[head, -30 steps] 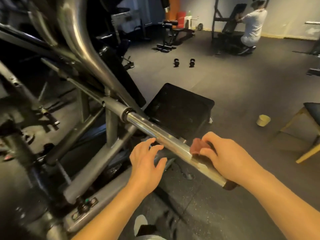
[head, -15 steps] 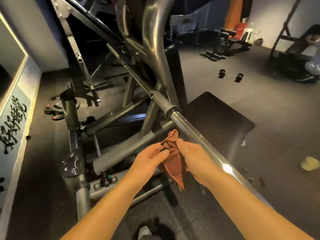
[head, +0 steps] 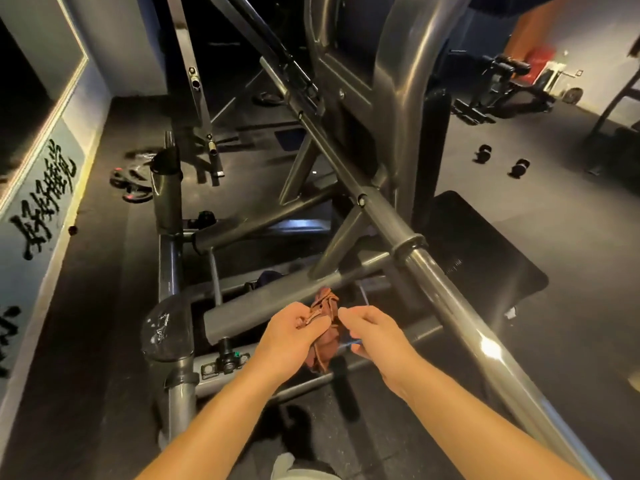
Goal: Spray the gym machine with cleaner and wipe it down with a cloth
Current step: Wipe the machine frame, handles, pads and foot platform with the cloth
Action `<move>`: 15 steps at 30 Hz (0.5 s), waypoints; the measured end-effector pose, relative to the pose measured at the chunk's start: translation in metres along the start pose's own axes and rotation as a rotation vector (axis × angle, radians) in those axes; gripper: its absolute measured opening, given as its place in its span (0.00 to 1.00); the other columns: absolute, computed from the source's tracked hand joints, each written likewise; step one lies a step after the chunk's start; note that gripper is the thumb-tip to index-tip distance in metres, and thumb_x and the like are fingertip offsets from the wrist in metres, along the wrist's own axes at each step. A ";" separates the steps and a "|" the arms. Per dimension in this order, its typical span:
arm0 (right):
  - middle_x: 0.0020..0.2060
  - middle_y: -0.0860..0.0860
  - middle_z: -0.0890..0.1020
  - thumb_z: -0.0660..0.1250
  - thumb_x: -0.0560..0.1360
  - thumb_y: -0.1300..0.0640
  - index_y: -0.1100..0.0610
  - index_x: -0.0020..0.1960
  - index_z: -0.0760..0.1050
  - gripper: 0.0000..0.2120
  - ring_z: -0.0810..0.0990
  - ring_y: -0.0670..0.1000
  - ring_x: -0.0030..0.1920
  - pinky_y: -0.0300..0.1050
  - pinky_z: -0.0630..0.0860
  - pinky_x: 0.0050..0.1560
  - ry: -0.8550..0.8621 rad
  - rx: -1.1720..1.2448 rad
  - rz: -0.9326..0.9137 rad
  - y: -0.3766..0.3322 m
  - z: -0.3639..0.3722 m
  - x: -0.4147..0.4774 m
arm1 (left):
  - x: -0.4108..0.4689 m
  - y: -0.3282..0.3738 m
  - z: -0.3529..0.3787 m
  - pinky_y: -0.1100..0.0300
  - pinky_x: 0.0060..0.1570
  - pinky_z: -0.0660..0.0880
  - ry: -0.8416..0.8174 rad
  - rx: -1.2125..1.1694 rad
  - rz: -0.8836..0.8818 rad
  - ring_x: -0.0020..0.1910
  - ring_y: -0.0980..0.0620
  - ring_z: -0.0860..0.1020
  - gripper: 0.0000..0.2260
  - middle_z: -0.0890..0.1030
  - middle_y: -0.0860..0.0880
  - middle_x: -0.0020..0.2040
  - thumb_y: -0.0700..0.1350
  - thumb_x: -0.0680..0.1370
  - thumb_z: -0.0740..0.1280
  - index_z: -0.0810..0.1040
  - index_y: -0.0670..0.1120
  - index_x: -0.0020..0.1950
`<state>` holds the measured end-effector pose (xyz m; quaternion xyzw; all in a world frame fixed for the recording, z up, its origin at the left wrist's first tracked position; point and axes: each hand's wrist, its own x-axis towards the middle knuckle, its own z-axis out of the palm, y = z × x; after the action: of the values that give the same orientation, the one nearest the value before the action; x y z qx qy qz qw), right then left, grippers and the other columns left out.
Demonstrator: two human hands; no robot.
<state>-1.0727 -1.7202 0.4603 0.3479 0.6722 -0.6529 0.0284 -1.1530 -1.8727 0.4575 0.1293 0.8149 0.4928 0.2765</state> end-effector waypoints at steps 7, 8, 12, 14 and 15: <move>0.52 0.49 0.88 0.68 0.82 0.47 0.52 0.62 0.81 0.13 0.86 0.50 0.56 0.53 0.81 0.63 -0.156 0.093 0.048 -0.004 0.028 0.029 | 0.011 -0.004 -0.027 0.66 0.45 0.78 -0.104 -0.052 -0.040 0.49 0.61 0.83 0.10 0.84 0.57 0.52 0.45 0.80 0.69 0.79 0.59 0.58; 0.52 0.50 0.88 0.69 0.81 0.48 0.54 0.62 0.81 0.13 0.86 0.51 0.56 0.54 0.81 0.63 -0.163 0.102 0.050 -0.003 0.031 0.033 | 0.010 -0.007 -0.027 0.66 0.46 0.79 -0.133 -0.046 -0.024 0.51 0.62 0.83 0.15 0.84 0.58 0.54 0.42 0.79 0.70 0.79 0.59 0.62; 0.49 0.54 0.88 0.72 0.80 0.55 0.57 0.60 0.82 0.11 0.87 0.55 0.52 0.59 0.82 0.60 -0.170 0.055 0.029 -0.006 0.036 0.045 | 0.004 -0.016 -0.025 0.67 0.52 0.79 -0.047 0.026 0.025 0.58 0.61 0.80 0.23 0.78 0.60 0.61 0.40 0.78 0.71 0.75 0.58 0.70; 0.48 0.54 0.88 0.72 0.80 0.56 0.56 0.58 0.84 0.08 0.87 0.55 0.51 0.59 0.83 0.59 -0.188 0.023 0.021 -0.007 0.036 0.046 | 0.000 -0.014 -0.025 0.69 0.47 0.79 0.006 0.005 0.014 0.55 0.63 0.81 0.21 0.78 0.58 0.61 0.40 0.78 0.72 0.76 0.56 0.69; 0.47 0.53 0.88 0.71 0.80 0.57 0.56 0.57 0.84 0.07 0.87 0.55 0.51 0.58 0.82 0.60 -0.199 0.003 0.015 -0.007 0.036 0.046 | -0.001 -0.013 -0.027 0.69 0.46 0.79 0.022 -0.006 0.010 0.53 0.64 0.81 0.20 0.80 0.58 0.60 0.40 0.78 0.72 0.77 0.56 0.68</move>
<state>-1.1265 -1.7319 0.4383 0.2865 0.6623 -0.6851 0.0996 -1.1669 -1.8988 0.4558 0.1273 0.8158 0.4978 0.2656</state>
